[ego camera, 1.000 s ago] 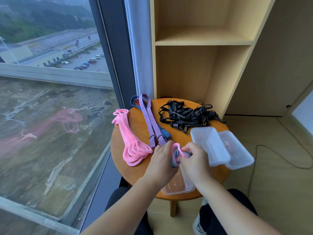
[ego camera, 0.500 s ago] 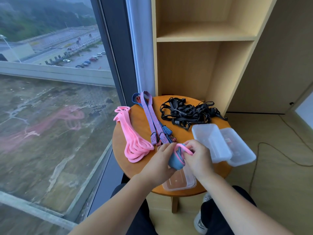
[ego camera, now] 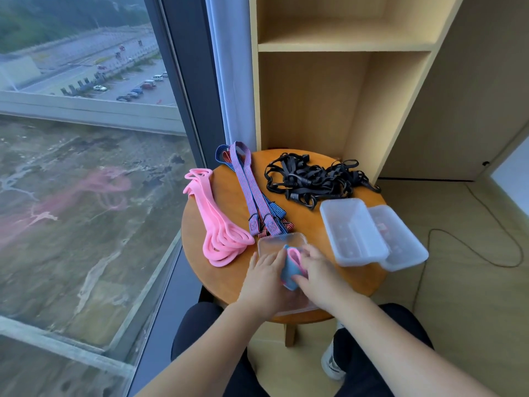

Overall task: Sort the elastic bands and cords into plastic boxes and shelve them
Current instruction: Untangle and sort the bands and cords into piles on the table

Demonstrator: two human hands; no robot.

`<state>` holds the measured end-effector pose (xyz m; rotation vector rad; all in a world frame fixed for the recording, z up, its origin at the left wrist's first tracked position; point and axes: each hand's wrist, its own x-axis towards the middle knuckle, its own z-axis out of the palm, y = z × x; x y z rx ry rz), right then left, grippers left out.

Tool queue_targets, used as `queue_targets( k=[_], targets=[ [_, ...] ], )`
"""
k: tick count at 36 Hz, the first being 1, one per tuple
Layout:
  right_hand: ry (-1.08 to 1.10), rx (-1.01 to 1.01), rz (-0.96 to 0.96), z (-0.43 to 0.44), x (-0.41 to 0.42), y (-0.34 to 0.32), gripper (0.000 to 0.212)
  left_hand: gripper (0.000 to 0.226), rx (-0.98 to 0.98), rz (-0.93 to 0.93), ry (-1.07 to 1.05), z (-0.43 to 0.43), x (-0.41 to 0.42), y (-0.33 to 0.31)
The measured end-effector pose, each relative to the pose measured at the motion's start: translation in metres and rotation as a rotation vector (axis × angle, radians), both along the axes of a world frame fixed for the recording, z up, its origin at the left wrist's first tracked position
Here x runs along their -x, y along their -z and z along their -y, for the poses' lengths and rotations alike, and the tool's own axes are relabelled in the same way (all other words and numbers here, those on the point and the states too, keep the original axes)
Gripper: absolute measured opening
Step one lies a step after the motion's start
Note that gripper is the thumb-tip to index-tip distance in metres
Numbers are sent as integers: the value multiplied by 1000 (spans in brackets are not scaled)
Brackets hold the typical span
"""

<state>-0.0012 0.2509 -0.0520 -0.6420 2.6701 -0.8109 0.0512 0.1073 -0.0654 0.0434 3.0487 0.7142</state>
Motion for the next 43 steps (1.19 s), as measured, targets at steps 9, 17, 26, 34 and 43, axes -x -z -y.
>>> queue_targets(
  k=[9,17,26,34,43],
  targets=[
    [-86,-197,-192,-5,5,8,45,46,72,-28,121,13,-5,4],
    [-116,-325,-161,-7,11,5,52,50,55,-82,121,12,6,3],
    [-86,14,-257,-31,19,-17,32,39,-9,-196,132,0,25,-13],
    [333,144,-387,-113,53,-49,19,36,-43,-257,150,-43,54,-32],
    [562,-145,-186,-179,93,-29,23,42,-32,-171,215,-104,94,-31]
  ],
)
